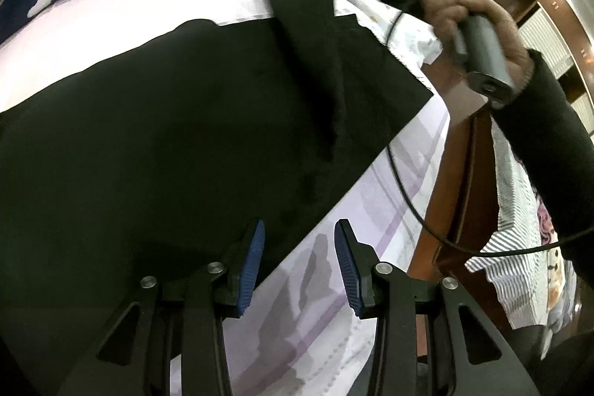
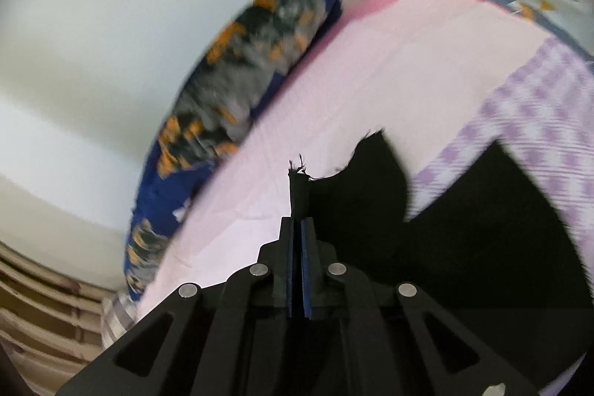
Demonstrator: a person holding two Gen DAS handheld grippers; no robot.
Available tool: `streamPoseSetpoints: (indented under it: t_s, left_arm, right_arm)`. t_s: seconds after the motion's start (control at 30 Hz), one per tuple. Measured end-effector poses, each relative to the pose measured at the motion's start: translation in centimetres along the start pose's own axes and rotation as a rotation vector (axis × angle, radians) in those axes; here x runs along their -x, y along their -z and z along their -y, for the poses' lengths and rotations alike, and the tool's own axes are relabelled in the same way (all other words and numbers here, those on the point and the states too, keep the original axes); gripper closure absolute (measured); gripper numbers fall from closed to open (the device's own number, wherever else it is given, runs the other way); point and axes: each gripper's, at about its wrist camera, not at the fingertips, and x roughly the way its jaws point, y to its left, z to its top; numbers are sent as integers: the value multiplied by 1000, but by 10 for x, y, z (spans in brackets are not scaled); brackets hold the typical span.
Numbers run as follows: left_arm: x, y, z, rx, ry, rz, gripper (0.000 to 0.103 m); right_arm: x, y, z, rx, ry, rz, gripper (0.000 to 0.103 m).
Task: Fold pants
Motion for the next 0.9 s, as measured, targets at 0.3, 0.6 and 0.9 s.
streamPoseSetpoints:
  t_s: [0.3,0.6,0.9]
  left_arm:
    - [-5,-3,13,-32,-49,22,63]
    - [-20,-5,31,-114,-66,8,101]
    - [-35,-5,45,-184,-57,-21,102]
  right_arm:
    - [90,26,57,-125,8,122,99]
    - [103,65,129,-300,77,121,99]
    - [121,90,143,-333,107,154,100]
